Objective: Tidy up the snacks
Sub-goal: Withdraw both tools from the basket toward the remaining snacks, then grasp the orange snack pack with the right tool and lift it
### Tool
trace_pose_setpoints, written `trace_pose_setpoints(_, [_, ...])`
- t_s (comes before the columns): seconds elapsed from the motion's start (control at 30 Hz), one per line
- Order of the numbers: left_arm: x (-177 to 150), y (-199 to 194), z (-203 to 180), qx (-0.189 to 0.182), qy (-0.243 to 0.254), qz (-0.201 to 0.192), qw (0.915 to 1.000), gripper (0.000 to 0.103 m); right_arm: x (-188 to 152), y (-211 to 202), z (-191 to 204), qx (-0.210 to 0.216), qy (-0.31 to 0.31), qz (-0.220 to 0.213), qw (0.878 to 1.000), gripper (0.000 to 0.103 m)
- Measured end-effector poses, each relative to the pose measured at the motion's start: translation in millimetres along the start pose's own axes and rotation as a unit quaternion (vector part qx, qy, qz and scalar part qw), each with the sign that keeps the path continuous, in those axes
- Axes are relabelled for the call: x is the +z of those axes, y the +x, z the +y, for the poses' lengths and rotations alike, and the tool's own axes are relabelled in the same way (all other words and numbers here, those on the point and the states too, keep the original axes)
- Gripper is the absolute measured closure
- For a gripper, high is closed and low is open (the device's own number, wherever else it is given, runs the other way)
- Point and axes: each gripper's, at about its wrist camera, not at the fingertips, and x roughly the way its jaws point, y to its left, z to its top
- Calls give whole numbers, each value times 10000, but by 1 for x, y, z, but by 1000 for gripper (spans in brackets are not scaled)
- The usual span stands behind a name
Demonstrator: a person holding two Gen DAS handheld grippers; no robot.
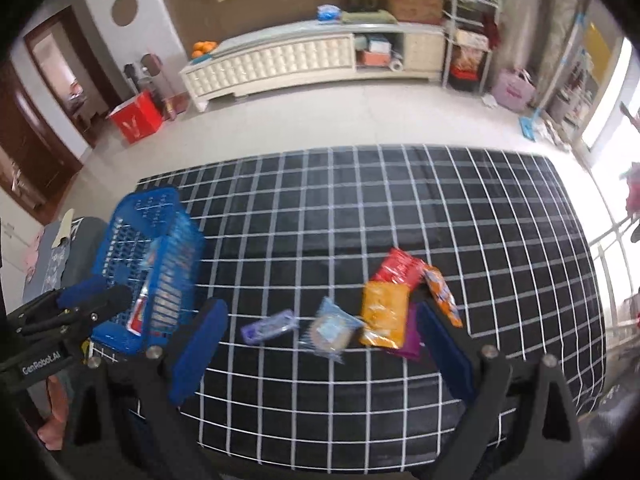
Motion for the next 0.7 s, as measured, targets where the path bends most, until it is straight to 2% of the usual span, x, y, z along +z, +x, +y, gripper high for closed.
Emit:
trace_pose_setpoints(0.33, [-4, 63, -38, -73, 198, 489, 9986, 39, -13, 44, -58, 45, 346, 469, 9983, 6])
trace_pose_setpoints(0.7, [-10, 131, -33, 186, 262, 974, 9947, 38, -13, 113, -79, 93, 348, 985, 9945, 6])
